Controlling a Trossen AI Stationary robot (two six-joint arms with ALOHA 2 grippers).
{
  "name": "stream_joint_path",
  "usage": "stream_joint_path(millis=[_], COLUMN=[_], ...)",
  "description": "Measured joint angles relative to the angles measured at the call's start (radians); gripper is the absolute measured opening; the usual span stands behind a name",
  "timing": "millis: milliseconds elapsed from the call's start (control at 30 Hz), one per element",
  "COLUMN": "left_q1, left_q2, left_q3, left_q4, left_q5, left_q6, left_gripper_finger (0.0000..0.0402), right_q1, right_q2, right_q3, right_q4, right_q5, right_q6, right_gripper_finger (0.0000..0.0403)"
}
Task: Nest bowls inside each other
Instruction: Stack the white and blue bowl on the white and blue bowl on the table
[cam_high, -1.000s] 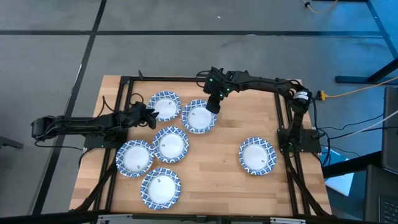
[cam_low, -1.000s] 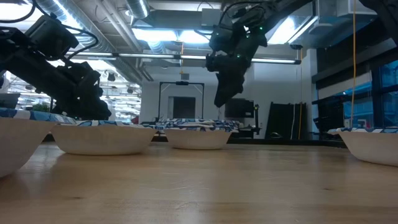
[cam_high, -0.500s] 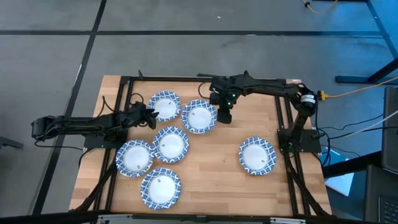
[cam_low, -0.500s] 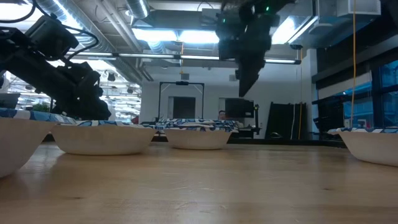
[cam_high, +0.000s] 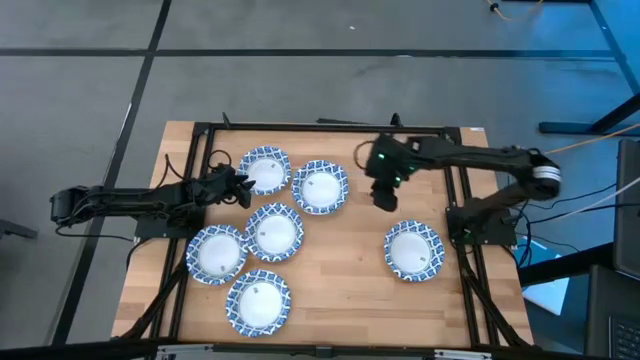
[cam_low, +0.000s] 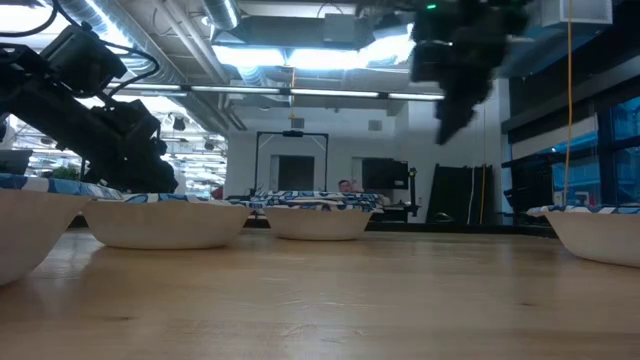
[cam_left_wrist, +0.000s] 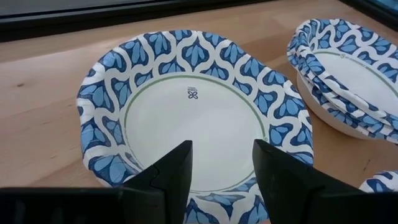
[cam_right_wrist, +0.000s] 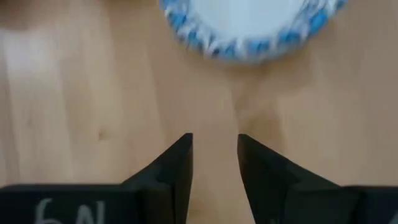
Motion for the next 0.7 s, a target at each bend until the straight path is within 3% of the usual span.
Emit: stream_joint_path(millis=[300, 500, 700], left_q1=[0.0, 0.0, 0.0], left_q2=[0.0, 0.0, 0.0], left_q3=[0.0, 0.0, 0.0], left_q4=[0.002, 0.011, 0.011], left_q5=[-0.002, -0.004, -0.004], left_q6=[0.0, -0.008, -0.009], left_gripper_finger=[0.0163, 0.0163, 0.0163], right_q1=[0.116, 0.197, 0.24], right_q2=[-0.211, -0.221, -0.202], right_q3=[-0.192, -0.248, -0.312], right_q4=[-0.181, -0.252, -0.221], right_q5=[0.028, 0.034, 0.108], right_q6=[0.184, 0.219, 0.22], right_gripper_finger=[0.0127, 0.0127, 0.0127])
